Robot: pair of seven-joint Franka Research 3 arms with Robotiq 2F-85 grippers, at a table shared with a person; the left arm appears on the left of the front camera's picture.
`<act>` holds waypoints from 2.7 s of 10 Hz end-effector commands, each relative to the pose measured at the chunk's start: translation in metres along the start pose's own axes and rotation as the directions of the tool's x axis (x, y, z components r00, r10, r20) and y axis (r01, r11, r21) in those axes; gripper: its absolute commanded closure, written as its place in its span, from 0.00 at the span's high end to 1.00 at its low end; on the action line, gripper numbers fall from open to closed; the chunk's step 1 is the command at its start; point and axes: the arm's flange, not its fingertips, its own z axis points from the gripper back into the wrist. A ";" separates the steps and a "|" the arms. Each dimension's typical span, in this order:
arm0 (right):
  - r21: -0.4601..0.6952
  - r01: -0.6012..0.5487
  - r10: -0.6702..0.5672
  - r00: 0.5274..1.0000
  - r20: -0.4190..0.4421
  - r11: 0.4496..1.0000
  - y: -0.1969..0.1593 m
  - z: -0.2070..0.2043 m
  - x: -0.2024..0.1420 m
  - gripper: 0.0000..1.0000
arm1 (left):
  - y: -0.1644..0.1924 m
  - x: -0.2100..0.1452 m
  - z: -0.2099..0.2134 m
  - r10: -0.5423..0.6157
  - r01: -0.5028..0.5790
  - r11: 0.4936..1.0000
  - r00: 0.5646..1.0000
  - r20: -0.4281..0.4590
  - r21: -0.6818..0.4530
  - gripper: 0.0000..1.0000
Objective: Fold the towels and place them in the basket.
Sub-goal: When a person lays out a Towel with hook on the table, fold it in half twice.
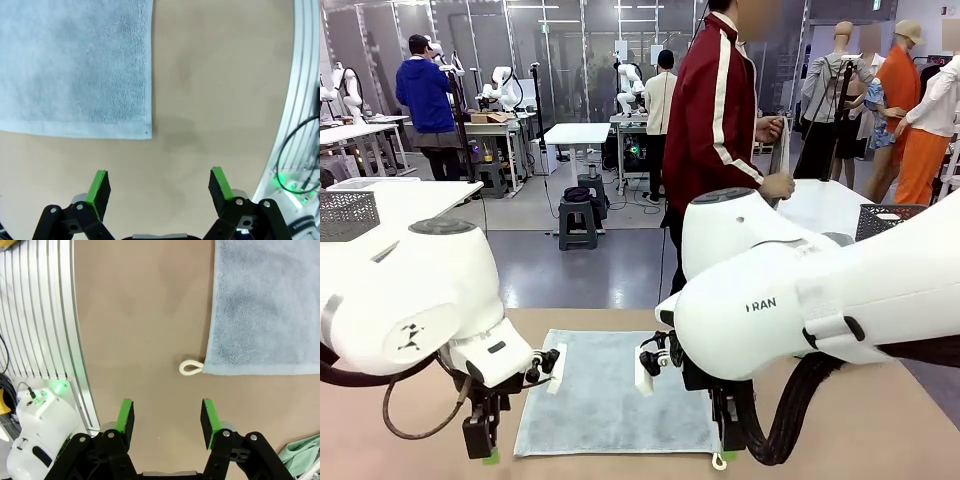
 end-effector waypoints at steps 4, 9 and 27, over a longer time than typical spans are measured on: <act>-0.009 0.008 -0.008 1.000 0.019 1.000 -0.001 -0.009 -0.001 0.68 | 0.000 0.002 -0.016 -0.026 0.025 0.999 0.999 0.029 0.019 1.00; 0.012 0.035 -0.035 0.997 0.072 0.999 -0.012 -0.031 -0.001 0.68 | -0.001 0.005 -0.030 -0.059 0.056 0.997 0.996 0.066 0.044 1.00; -0.096 -0.005 0.014 0.996 0.093 0.995 -0.038 -0.086 -0.011 0.68 | -0.004 0.019 -0.053 -0.119 0.117 0.992 0.992 0.046 0.047 1.00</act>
